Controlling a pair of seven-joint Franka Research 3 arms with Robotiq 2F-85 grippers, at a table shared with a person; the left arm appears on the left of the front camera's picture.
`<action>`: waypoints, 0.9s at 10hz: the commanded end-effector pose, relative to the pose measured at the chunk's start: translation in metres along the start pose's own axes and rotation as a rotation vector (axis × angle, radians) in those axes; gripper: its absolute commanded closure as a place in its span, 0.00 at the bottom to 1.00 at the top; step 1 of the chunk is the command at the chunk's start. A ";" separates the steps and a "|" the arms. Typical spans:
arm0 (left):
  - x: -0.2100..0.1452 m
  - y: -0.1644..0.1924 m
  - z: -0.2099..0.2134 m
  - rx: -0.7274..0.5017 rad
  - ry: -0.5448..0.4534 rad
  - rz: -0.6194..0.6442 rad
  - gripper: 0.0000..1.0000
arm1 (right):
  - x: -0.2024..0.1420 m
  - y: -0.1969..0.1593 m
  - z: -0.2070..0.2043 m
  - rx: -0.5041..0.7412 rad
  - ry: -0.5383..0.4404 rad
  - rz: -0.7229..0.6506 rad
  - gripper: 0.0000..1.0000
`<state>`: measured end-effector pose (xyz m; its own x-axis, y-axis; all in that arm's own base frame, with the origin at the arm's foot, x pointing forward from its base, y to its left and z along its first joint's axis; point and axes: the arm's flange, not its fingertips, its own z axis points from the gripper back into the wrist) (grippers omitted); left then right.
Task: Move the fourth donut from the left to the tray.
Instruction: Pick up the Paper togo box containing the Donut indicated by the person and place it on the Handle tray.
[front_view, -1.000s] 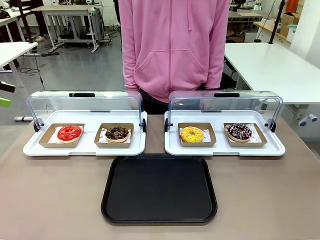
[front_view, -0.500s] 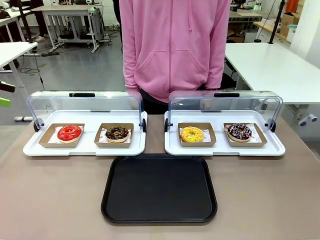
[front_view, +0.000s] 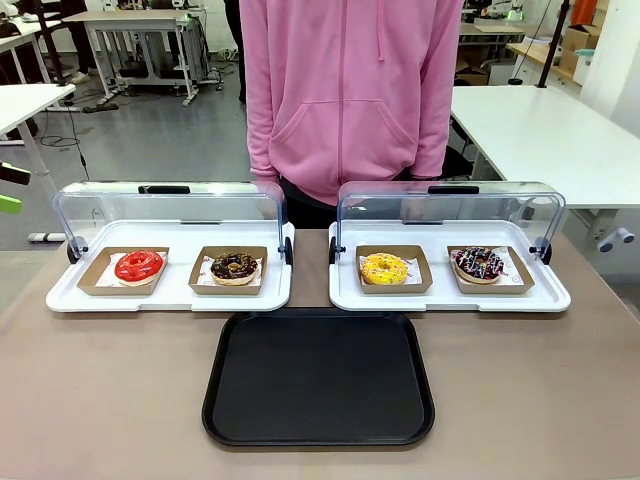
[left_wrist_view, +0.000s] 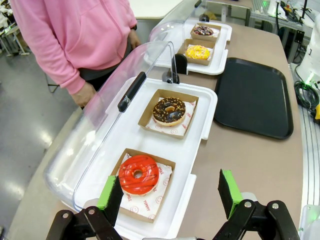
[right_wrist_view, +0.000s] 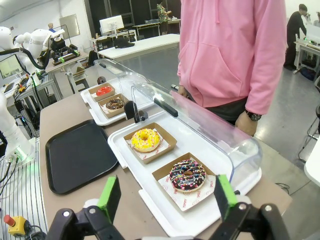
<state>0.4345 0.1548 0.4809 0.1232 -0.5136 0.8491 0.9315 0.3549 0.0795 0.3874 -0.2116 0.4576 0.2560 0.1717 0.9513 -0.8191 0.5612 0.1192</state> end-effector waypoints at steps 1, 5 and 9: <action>0.003 0.000 0.002 -0.005 0.009 0.007 0.00 | 0.003 0.001 0.000 0.001 -0.006 -0.004 0.00; 0.003 0.000 0.002 -0.005 0.009 0.007 0.00 | 0.003 0.001 0.000 0.001 -0.006 -0.004 0.00; 0.003 0.000 0.002 -0.005 0.009 0.007 0.00 | 0.003 0.001 0.000 0.001 -0.006 -0.004 0.00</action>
<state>0.4345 0.1548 0.4809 0.1232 -0.5136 0.8491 0.9315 0.3549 0.0795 0.3874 -0.2116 0.4576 0.2560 0.1717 0.9513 -0.8191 0.5612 0.1192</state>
